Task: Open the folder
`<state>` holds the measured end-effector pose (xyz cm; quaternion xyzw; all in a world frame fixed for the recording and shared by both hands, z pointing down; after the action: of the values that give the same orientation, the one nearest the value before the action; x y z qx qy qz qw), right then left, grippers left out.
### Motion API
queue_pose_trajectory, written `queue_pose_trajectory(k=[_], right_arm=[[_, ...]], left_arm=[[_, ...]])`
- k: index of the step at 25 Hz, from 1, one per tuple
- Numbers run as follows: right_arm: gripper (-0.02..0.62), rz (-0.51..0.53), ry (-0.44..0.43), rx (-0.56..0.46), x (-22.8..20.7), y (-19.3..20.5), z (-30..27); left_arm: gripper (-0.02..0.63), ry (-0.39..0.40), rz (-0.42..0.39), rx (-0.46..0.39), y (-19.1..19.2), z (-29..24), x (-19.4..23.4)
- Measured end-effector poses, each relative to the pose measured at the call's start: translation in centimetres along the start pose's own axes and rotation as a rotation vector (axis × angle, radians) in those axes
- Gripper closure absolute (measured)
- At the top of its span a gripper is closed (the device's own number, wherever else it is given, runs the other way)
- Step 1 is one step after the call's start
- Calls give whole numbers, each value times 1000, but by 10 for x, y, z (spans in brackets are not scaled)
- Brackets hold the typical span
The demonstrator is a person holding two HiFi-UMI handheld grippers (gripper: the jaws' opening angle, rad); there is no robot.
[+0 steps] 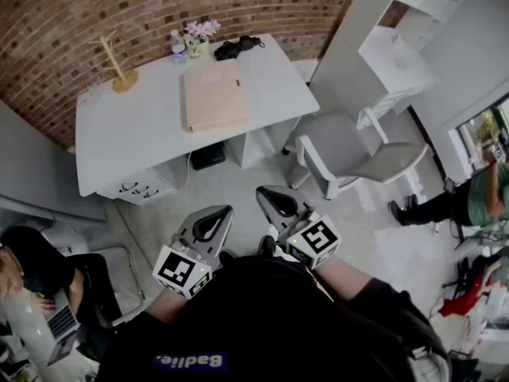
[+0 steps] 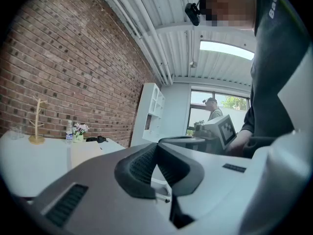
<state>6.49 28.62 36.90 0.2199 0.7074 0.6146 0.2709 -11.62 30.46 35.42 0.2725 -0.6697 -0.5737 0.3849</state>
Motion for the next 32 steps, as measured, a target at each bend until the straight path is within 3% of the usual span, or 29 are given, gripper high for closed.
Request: queue_pose_trajectory(k=[21,32], right_arm=[[566,15,6,9,2,1,1],[566,-5,20,0,-33,7,-15]], left_arm=[[604,7,-15,1,3,5,0],[604,-67,-68,21,4,-13,29]])
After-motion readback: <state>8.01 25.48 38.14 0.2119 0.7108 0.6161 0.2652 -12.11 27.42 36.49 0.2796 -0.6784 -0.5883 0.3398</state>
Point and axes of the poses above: the fingertips, and each gripper's own axes: z backward along the fingers, x to its left, y out of its underside, the point moved 8 cm from there along z, backward along the fingers, and after that the axes turned 2 degrees about -x, right-handed, at the moved point
